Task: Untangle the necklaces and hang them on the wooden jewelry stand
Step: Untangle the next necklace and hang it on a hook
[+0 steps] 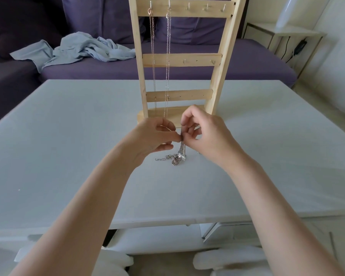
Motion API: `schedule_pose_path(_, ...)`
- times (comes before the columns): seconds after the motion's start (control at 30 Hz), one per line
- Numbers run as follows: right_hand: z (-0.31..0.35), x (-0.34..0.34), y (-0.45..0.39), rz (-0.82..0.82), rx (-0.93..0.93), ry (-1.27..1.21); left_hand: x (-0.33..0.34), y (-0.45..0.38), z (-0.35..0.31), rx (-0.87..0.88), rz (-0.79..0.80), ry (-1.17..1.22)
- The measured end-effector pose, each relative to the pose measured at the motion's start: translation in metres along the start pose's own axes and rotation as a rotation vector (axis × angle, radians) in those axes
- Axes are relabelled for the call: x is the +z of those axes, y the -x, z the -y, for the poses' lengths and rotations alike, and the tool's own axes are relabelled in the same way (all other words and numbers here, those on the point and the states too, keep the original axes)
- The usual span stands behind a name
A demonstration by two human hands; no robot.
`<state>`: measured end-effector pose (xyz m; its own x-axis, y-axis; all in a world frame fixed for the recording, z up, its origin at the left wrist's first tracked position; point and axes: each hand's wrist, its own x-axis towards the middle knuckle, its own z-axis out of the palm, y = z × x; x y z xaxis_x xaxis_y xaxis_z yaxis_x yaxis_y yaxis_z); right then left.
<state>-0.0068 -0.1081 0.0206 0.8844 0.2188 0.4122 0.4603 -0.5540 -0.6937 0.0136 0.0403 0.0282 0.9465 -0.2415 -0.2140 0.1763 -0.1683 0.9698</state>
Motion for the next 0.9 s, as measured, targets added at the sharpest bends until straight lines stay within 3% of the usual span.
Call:
schedule_pose_path(0.23,0.0013,-0.0046,0.0029,0.110,0.119,-0.203,-0.0001,0.0000,0.0003,-0.051,0.035,0.097)
schedule_pose_path(0.9,0.0030,-0.0015,0.0049,0.211,0.043,0.063,-0.0001,-0.0001,0.0035,0.153,0.044,-0.282)
